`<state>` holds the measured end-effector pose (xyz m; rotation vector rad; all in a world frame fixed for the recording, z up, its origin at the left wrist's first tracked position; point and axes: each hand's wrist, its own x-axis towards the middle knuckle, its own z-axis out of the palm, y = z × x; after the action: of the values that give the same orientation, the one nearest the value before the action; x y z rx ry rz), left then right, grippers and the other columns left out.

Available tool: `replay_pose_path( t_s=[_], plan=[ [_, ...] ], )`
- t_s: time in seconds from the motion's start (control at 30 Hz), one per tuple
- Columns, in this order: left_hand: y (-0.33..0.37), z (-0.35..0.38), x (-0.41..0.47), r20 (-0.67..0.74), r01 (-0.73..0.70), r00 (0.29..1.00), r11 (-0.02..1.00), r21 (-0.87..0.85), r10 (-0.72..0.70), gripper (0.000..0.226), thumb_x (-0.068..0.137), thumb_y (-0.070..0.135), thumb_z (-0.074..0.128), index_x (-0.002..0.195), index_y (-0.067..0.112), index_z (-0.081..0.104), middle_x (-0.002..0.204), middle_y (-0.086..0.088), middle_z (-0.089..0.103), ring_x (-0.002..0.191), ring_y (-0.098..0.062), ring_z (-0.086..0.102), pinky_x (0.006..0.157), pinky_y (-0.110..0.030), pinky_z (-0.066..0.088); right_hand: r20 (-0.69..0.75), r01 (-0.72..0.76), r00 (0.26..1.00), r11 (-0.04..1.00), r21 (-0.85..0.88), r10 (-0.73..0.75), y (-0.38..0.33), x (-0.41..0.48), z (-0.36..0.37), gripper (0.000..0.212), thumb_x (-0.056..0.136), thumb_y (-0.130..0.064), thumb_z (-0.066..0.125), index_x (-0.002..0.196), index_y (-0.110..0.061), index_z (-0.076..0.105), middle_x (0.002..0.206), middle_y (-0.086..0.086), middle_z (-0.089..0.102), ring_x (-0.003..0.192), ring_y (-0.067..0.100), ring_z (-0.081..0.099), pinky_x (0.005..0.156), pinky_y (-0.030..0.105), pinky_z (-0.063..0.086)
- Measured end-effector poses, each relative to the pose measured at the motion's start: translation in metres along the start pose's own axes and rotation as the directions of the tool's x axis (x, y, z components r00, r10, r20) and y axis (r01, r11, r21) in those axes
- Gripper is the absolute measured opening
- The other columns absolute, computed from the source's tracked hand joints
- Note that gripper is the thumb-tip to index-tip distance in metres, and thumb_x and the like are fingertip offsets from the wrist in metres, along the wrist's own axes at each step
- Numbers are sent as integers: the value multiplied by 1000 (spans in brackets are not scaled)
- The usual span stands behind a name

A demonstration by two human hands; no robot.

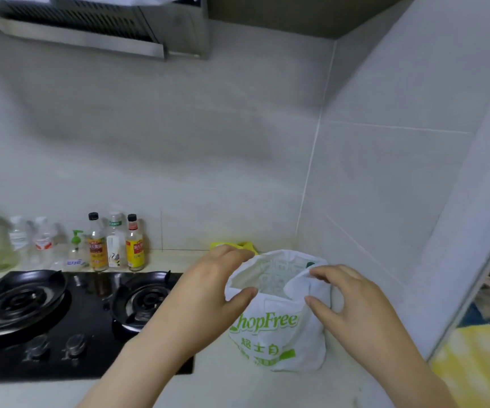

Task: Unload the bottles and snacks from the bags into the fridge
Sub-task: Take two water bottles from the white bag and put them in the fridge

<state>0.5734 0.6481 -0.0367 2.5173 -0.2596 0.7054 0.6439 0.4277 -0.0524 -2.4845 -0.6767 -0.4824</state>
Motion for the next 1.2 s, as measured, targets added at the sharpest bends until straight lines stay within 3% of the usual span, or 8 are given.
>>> replay_pose_path(
  t_s=[0.3, 0.43, 0.57, 0.67, 0.83, 1.03, 1.2],
  plan=[
    [-49, 61, 70, 24, 65, 998, 998, 15, -66, 45, 87, 35, 62, 130, 30, 50, 121, 19, 49, 108, 4, 48, 87, -1, 30, 50, -29, 998, 997, 65, 26, 68, 79, 58, 38, 79, -27, 73, 116, -24, 64, 115, -13, 62, 107, 8, 59, 94, 25, 45],
    [-66, 94, 108, 31, 99, 995, 994, 39, -100, 46, 87, 35, 62, 131, 30, 50, 123, 17, 50, 110, 2, 47, 93, -9, 33, 86, -36, 996, 993, 109, 26, 101, 122, 87, 36, 79, -25, 73, 114, -24, 65, 112, -13, 63, 107, 6, 59, 92, 20, 43],
    [-81, 125, 134, 29, 153, 988, 988, 18, -154, 45, 87, 32, 63, 130, 30, 51, 118, 20, 47, 100, 7, 41, 95, -11, 34, 153, -48, 988, 992, 115, 30, 133, 152, 116, 36, 81, -29, 71, 116, -25, 63, 115, -12, 62, 107, 8, 59, 92, 24, 45],
    [-95, 146, 144, 55, 204, 977, 979, 8, -204, 45, 87, 33, 63, 130, 30, 50, 118, 20, 48, 105, 3, 46, 92, -9, 33, 197, -47, 980, 991, 125, 21, 150, 169, 137, 36, 81, -27, 70, 116, -23, 63, 114, -9, 63, 107, 9, 60, 93, 27, 46],
    [-124, 172, 155, 114, 266, 958, 964, -8, -263, 45, 86, 32, 64, 129, 28, 52, 121, 16, 52, 112, -3, 51, 95, -19, 40, 285, -53, 958, 996, 66, 32, 167, 185, 167, 37, 84, -30, 67, 120, -24, 61, 116, -10, 61, 109, 8, 57, 92, 23, 44],
    [-154, 197, 161, 222, 291, 935, 956, -37, -276, 46, 87, 31, 63, 130, 26, 50, 126, 11, 52, 114, -5, 49, 91, -8, 32, 415, -51, 908, 998, -38, 62, 177, 192, 199, 41, 87, -32, 62, 126, -26, 56, 123, -10, 57, 115, 9, 54, 95, 24, 42],
    [-173, 214, 165, 292, 294, 918, 954, -51, -268, 46, 88, 31, 61, 132, 26, 48, 127, 9, 51, 115, -6, 50, 89, -7, 30, 495, -10, 865, 988, -155, 86, 186, 205, 220, 43, 92, -36, 55, 133, -25, 49, 131, -5, 53, 121, 13, 48, 99, 25, 39]
  ],
)
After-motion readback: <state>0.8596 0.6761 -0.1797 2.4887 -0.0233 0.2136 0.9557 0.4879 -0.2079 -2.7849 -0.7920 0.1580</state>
